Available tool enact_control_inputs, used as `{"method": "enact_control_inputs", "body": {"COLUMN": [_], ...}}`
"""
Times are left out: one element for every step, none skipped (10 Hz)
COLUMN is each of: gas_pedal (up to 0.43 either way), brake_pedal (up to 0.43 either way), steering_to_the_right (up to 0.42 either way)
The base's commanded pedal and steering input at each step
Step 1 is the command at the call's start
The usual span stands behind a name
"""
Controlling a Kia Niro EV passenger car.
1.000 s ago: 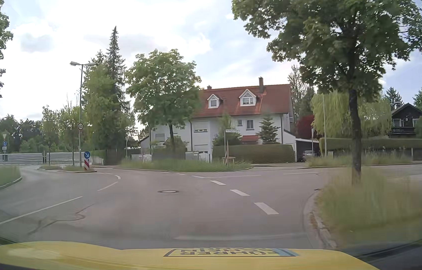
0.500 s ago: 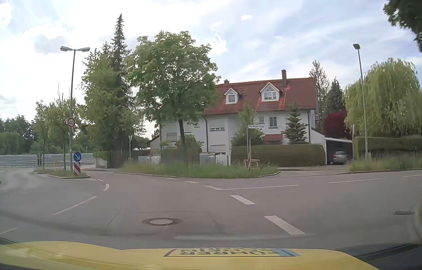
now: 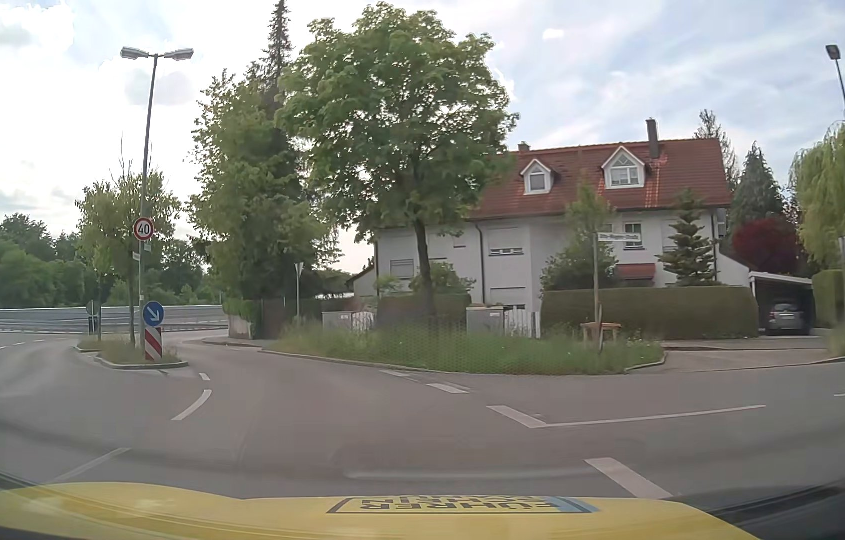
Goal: Follow the waypoints while adhering to traffic rules and regulations
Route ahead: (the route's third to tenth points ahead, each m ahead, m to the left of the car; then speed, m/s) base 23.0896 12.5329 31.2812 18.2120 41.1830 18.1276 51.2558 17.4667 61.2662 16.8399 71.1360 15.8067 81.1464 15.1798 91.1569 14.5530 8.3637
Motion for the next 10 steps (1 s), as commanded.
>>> {"method": "enact_control_inputs", "body": {"gas_pedal": [0.000,0.000,0.000,0.000,0.000,0.000,0.000,0.079,0.079,0.079], "brake_pedal": [0.000,0.000,0.000,0.000,0.000,0.000,0.000,0.000,0.000,0.000], "steering_to_the_right": [-0.126,-0.128,-0.129,-0.130,-0.140,-0.154,-0.165,-0.172,-0.174,-0.174]}}
